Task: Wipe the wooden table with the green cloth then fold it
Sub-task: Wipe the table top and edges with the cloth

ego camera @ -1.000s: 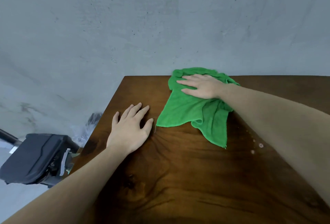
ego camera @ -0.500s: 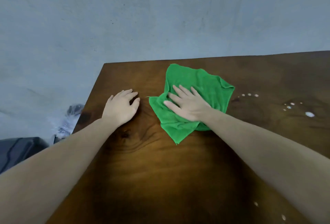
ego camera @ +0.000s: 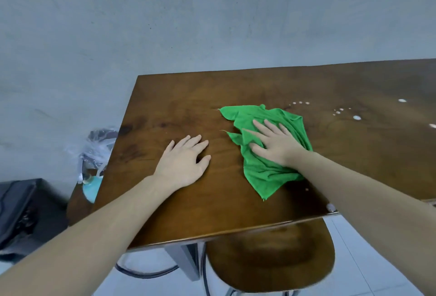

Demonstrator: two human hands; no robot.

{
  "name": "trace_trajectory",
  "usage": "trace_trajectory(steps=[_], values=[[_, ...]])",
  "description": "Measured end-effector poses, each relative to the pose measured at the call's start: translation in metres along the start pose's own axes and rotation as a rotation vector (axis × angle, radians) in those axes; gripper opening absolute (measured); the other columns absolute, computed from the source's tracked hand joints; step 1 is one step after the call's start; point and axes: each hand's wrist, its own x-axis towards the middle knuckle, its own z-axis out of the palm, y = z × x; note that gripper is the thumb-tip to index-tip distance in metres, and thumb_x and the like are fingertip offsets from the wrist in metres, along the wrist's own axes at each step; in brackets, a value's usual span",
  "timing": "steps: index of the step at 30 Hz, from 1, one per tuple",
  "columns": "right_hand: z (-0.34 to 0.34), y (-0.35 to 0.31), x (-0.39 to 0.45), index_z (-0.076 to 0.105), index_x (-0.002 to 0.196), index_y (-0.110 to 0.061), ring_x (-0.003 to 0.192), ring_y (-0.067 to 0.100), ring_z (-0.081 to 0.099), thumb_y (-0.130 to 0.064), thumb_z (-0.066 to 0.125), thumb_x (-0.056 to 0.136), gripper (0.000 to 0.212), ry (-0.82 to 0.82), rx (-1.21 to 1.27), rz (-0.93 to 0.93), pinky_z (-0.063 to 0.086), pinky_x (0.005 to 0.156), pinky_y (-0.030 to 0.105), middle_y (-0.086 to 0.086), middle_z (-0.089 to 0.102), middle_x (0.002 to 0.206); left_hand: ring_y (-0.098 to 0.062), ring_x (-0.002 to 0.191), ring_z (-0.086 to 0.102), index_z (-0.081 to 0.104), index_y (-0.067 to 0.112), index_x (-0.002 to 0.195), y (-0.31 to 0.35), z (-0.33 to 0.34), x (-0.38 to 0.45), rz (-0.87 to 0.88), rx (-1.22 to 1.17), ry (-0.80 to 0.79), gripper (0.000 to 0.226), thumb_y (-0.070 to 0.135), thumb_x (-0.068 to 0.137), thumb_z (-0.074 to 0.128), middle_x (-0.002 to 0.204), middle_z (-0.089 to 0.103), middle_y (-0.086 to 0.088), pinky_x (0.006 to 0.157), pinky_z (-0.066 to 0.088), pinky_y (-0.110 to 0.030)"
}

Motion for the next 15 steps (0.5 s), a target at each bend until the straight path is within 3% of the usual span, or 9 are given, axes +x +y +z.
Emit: trace_trajectory(steps=[3, 7, 10, 15], values=[[0.002, -0.029, -0.010, 0.007, 0.157, -0.047, 0.155, 0.026, -0.009, -0.069, 0.014, 0.097, 0.064, -0.030, 0.006, 0.100, -0.004, 0.121, 0.059, -0.004, -0.007, 0.169, -0.012, 0.151, 0.014, 0.029, 0.037, 0.154, 0.004, 0.001, -0.015, 0.007, -0.002, 0.007, 0.056, 0.056, 0.101, 0.029, 0.164, 0.021, 0.011, 0.123, 0.010, -0.041], [0.011, -0.078, -0.059, 0.010, 0.157, -0.043, 0.155, 0.026, -0.010, -0.070, 0.009, 0.096, 0.066, -0.022, -0.009, 0.010, -0.005, 0.120, 0.061, -0.006, -0.007, 0.169, -0.013, 0.149, 0.023, 0.036, 0.033, 0.152, 0.006, 0.006, -0.035, -0.003, -0.115, 0.089, 0.053, 0.051, 0.103, 0.027, 0.160, 0.033, 0.008, 0.123, 0.014, -0.040], [0.018, -0.097, -0.094, 0.013, 0.157, -0.042, 0.154, 0.021, -0.013, -0.069, 0.008, 0.098, 0.065, -0.023, -0.035, -0.133, -0.007, 0.122, 0.057, -0.011, -0.008, 0.168, -0.015, 0.146, 0.031, 0.038, 0.032, 0.149, 0.010, 0.009, -0.041, -0.019, -0.188, 0.158, 0.053, 0.052, 0.102, 0.027, 0.155, 0.041, 0.006, 0.122, 0.018, -0.046], [0.020, -0.064, -0.145, 0.021, 0.157, -0.039, 0.153, 0.006, -0.012, -0.068, 0.006, 0.097, 0.069, -0.012, -0.047, -0.250, -0.010, 0.124, 0.041, -0.024, -0.006, 0.164, -0.016, 0.149, 0.019, 0.035, 0.039, 0.149, 0.037, 0.017, -0.050, 0.071, -0.135, 0.088, 0.055, 0.060, 0.099, 0.026, 0.159, 0.032, 0.011, 0.121, 0.008, -0.054]])
